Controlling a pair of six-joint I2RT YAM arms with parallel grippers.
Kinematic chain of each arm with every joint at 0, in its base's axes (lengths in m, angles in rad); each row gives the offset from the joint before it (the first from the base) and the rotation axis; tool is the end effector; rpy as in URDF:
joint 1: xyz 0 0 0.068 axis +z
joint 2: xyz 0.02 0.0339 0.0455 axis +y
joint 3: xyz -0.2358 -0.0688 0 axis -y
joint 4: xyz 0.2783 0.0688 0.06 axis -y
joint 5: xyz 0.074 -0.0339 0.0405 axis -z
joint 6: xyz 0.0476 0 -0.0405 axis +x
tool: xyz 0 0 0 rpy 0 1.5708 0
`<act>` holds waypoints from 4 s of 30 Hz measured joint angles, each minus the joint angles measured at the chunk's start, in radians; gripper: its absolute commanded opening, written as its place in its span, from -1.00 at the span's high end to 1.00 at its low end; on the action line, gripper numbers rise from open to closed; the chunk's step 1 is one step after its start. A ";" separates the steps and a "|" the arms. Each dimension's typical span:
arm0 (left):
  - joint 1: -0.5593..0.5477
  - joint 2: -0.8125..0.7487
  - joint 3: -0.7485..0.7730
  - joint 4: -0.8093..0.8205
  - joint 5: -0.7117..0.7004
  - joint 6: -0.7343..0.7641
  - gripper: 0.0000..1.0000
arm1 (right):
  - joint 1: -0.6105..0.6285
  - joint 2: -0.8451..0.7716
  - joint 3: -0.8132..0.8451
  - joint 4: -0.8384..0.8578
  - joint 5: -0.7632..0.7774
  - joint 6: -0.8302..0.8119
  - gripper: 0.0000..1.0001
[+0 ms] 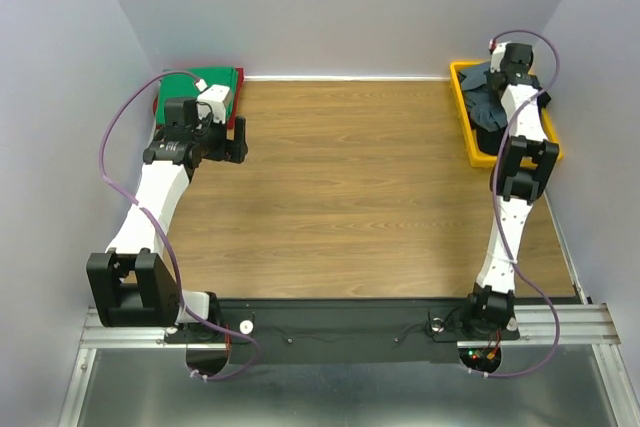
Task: Fold and stack the t-shirts
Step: Grab the tshirt from the pile, then move the tshirt to the center of the board, then flatten the tshirt out
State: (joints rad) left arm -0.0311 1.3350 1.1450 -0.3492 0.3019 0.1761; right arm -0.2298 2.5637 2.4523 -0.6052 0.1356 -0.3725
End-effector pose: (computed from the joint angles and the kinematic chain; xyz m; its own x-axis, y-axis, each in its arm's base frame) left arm 0.3514 -0.0251 0.2878 -0.4554 0.1815 -0.8716 0.3702 0.9289 0.0000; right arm 0.5751 -0.1411 0.1914 -0.7140 -0.2033 -0.6700 0.0699 0.9314 -0.3571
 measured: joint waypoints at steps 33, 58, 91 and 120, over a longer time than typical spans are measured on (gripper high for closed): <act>0.000 -0.056 0.071 -0.016 0.033 -0.025 -0.97 | 0.055 -0.874 -0.051 0.109 -0.704 0.361 0.99; -0.089 -0.013 -0.076 -0.016 0.154 0.317 -0.86 | 0.156 -1.000 -1.230 -0.136 -0.701 0.041 -0.77; -0.044 0.434 0.137 0.048 0.111 0.417 -0.62 | 0.159 -0.702 -1.066 0.029 -0.391 0.080 -0.43; -0.027 0.934 0.616 0.100 0.093 0.260 -0.66 | 0.179 -0.593 -1.046 0.034 -0.361 0.032 -0.36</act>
State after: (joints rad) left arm -0.0578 2.2692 1.7607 -0.2493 0.3946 0.4358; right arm -0.0509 1.9709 1.4063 -0.5713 -0.2256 -0.3405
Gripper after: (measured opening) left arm 0.833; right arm 0.679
